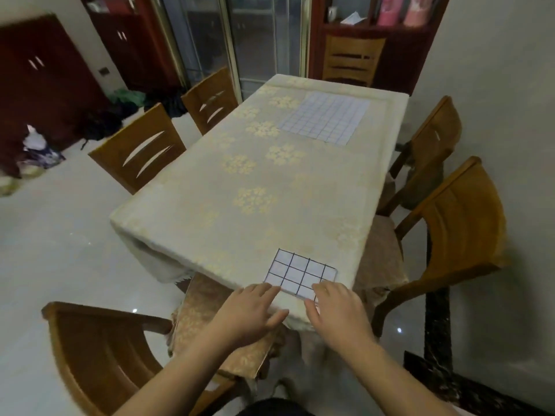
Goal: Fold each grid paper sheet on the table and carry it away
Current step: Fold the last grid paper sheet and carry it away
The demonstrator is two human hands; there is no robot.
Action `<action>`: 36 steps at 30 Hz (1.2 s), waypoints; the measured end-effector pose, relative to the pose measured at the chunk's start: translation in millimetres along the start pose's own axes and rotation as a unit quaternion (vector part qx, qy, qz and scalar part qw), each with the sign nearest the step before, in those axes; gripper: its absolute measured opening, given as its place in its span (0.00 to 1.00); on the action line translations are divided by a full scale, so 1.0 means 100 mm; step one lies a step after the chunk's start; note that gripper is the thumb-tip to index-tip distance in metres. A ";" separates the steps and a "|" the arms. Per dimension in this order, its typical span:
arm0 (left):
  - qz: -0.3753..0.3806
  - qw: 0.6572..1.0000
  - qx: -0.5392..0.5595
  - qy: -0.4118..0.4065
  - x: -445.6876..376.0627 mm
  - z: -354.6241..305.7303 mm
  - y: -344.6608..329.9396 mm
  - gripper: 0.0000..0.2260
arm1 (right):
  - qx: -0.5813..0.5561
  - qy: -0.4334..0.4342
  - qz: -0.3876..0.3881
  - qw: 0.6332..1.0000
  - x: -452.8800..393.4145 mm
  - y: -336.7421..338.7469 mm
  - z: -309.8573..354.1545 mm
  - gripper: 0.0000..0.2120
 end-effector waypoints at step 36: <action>-0.185 0.873 0.068 0.446 5.03 1.88 -0.54 0.30 | 0.035 0.412 0.059 0.908 2.01 -0.18 4.60 0.26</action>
Point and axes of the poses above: each hand's wrist, its own x-axis away from the middle knuckle, its own y-axis out of the back of the hand, z = x × y, the point moved 7 cm from there along -x, towards the middle knuckle, and after that the axes turned 9 degrees about x, right-handed, at the moved point
